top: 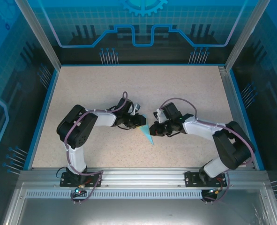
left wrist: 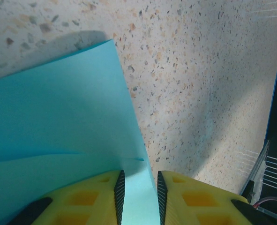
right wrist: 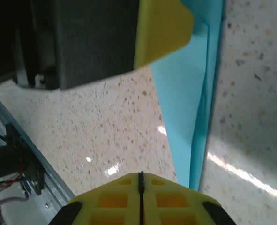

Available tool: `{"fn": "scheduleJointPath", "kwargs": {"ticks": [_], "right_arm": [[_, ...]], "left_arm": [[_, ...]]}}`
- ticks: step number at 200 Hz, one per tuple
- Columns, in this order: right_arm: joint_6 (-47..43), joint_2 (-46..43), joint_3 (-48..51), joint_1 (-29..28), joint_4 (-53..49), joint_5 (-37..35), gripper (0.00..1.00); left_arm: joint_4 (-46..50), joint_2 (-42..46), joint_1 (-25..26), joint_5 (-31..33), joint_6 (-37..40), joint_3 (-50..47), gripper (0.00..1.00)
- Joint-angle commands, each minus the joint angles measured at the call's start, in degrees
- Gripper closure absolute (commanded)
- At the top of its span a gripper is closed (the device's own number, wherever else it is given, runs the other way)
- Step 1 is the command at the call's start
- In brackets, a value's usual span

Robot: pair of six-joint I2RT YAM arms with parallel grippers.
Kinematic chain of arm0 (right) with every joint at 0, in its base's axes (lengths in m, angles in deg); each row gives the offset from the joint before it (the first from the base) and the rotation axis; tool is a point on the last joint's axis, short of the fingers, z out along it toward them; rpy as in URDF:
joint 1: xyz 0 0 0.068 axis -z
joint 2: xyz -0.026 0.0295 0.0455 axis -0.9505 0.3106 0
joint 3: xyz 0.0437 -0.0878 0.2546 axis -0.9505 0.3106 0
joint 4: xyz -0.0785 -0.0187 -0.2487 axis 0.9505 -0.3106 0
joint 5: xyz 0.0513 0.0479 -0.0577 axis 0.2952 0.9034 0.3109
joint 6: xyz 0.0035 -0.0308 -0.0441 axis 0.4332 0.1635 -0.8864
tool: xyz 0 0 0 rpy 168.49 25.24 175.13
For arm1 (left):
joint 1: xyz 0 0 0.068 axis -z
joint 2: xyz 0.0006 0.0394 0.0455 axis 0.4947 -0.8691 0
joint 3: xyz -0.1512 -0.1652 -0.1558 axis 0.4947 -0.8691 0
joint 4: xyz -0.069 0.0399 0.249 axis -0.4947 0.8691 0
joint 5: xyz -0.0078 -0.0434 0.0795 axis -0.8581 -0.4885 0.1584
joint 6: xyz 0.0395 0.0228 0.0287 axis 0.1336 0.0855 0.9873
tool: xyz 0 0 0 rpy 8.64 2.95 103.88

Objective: Fold a paper plane with a square sheet of paper (pick it up from the middle)
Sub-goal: Fold the wing for the fifth time at the center of the table.

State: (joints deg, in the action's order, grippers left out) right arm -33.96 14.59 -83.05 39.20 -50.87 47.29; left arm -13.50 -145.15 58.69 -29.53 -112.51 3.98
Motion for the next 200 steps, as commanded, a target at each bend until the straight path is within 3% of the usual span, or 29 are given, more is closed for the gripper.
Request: {"fn": "scheduleJointPath", "kwargs": {"ticks": [1, 58, 99, 200], "right_arm": [[3.26, 3.74, -2.18, -0.89, 3.97, 2.71, 0.92], [1.81, 11.74, -5.33, -0.87, 2.08, 2.14, 0.92], [0.04, 15.24, -1.24, -0.73, -0.35, 0.59, 0.97], [-2.45, 16.4, 0.9, 0.63, -1.12, 2.16, 0.99]], "left_arm": [[2.28, -1.42, 0.33, 1.22, 2.07, 1.19, 0.71], [1.9, -1.6, 0.39, 1.04, 1.7, 1.19, 0.71], [2.14, -0.99, -0.01, 2.87, 2.06, 1.24, 0.68], [-0.72, -2.3, -9.09, 0.1, 7.52, 2.69, 0.65]]}}
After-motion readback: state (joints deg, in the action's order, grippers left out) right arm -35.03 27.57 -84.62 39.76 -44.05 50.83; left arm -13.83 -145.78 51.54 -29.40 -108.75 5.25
